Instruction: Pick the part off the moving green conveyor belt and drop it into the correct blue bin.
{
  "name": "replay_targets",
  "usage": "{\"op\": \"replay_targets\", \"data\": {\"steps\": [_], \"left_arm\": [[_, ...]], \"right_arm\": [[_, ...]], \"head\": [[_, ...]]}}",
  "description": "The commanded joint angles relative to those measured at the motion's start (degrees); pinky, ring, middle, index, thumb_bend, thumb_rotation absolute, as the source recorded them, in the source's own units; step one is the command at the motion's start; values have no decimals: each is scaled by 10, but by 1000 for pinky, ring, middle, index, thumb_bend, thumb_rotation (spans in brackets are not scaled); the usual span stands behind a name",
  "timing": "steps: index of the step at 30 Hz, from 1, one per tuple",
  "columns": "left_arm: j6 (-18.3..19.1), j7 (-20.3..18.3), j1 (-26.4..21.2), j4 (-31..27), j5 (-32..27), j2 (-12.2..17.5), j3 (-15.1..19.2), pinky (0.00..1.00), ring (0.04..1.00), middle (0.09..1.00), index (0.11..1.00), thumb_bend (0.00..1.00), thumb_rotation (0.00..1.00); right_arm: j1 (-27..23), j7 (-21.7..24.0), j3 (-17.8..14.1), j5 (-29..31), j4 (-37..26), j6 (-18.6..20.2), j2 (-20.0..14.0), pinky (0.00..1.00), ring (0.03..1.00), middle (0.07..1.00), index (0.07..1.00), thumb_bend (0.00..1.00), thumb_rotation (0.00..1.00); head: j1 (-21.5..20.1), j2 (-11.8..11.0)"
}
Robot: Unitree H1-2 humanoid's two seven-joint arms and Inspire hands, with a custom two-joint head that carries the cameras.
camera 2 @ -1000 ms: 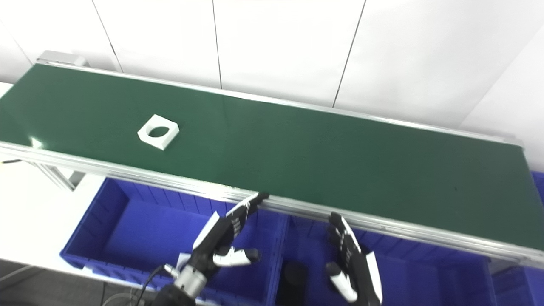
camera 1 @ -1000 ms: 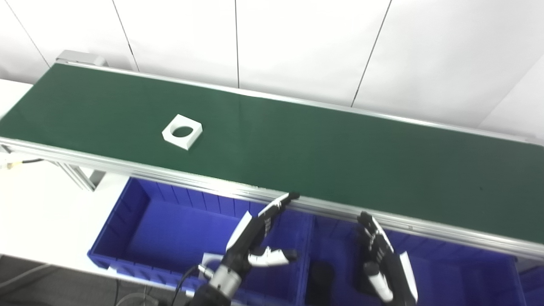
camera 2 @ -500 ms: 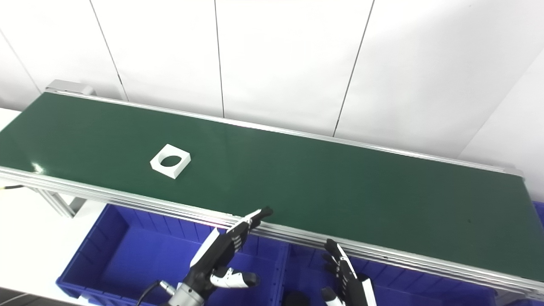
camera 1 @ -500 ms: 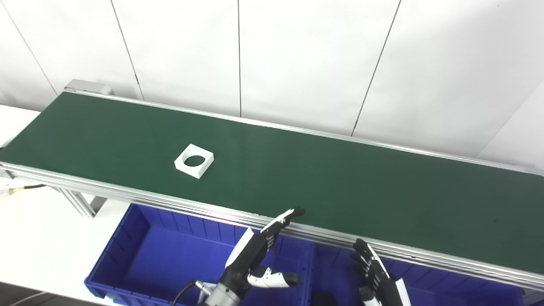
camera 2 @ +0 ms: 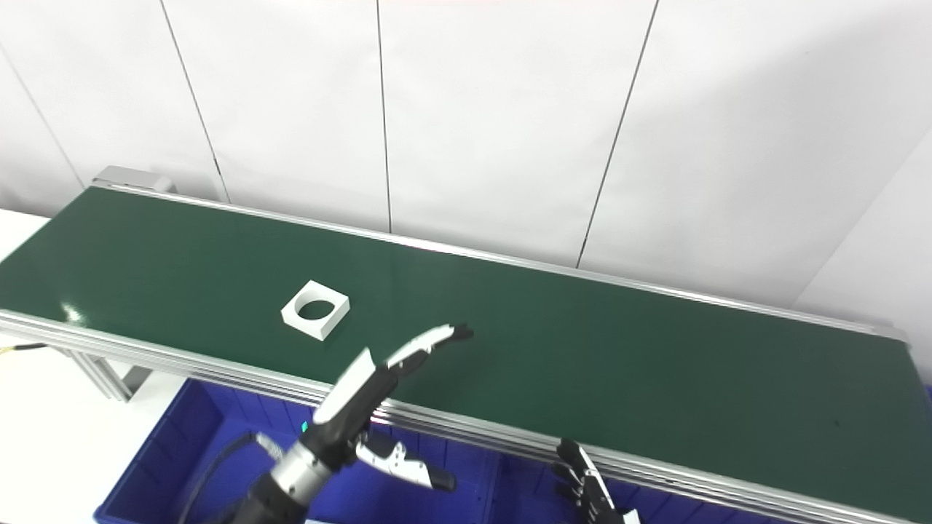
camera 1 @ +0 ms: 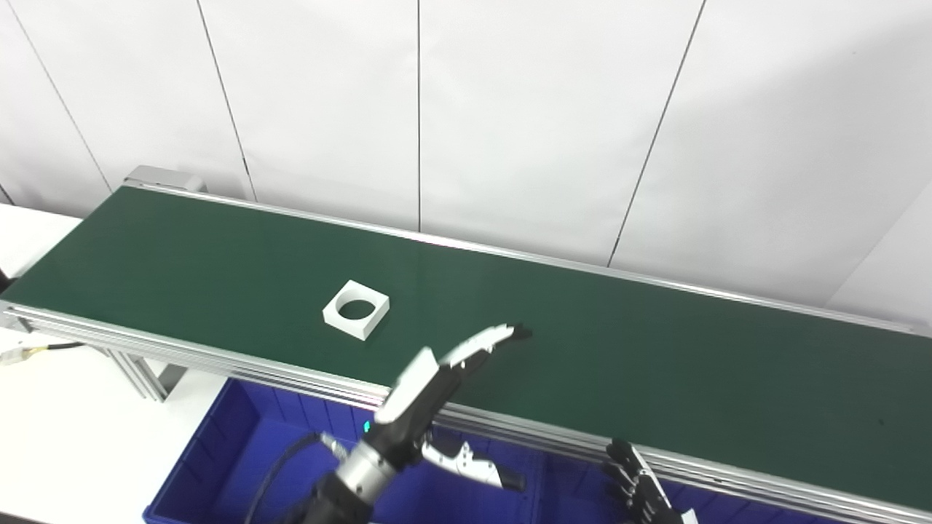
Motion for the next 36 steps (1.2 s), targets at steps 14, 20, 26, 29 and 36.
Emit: {"op": "replay_targets", "data": {"steps": [14,20,26,29,36], "left_arm": [[20,-86,-158,-12,99,107,15,865,884,889,901,1000,249],[31,-114,-193,10,140,134,5,846,876,892,920,1000,220],[48,-153,-240,55,145,155,-3,827,872,906,926,1000,206],[54,-164,-259,83,141,158,-8,819,865,909,917,1000,190],[55,-166,-300,157,187,163,-42,810,864,894,903,1000,204]], "right_arm": [[-5,-2,3,4,-17,-30,1,810,865,901,922,852,865],[-4,-2,4,5,-18,-30,3,818,873,909,924,863,852],[-4,-2,7,5,-21,-30,3,824,869,910,924,850,847],[-4,-1,7,7,-22,-30,3,829,871,911,923,854,846],[-2,1,8,7,-26,-30,2,828,874,912,925,848,839]], "head": [[-1,4],[-3,5],[-4,4],[-5,7],[-5,7]]}}
